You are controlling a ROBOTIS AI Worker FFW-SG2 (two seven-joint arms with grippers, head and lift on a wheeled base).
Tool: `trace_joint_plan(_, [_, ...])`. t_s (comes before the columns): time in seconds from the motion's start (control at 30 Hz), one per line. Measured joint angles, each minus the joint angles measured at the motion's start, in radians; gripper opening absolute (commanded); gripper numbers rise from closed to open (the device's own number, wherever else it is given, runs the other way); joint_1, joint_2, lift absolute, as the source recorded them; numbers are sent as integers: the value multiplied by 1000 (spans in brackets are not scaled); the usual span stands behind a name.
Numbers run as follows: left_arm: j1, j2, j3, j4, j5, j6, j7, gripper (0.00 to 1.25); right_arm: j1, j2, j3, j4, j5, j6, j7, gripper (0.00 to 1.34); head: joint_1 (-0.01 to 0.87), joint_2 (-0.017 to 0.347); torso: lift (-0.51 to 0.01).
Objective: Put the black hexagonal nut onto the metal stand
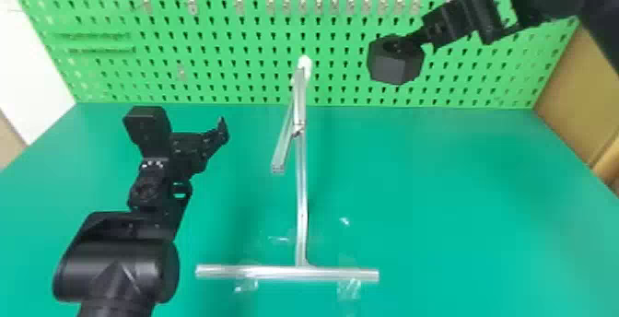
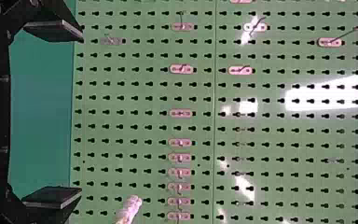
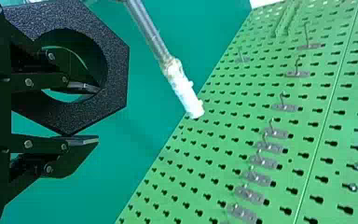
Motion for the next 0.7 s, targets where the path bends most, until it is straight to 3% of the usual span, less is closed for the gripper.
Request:
trace_joint_plan(0.4, [-4, 10, -10, 0, 1, 8, 0, 1134, -86, 48, 59, 86, -34, -44, 2, 324, 693, 81, -1])
trace_joint_plan(0.7, [-6, 12, -13, 0, 1, 11, 0, 1134, -116, 98, 81, 128, -43, -76, 2, 324, 693, 81, -1])
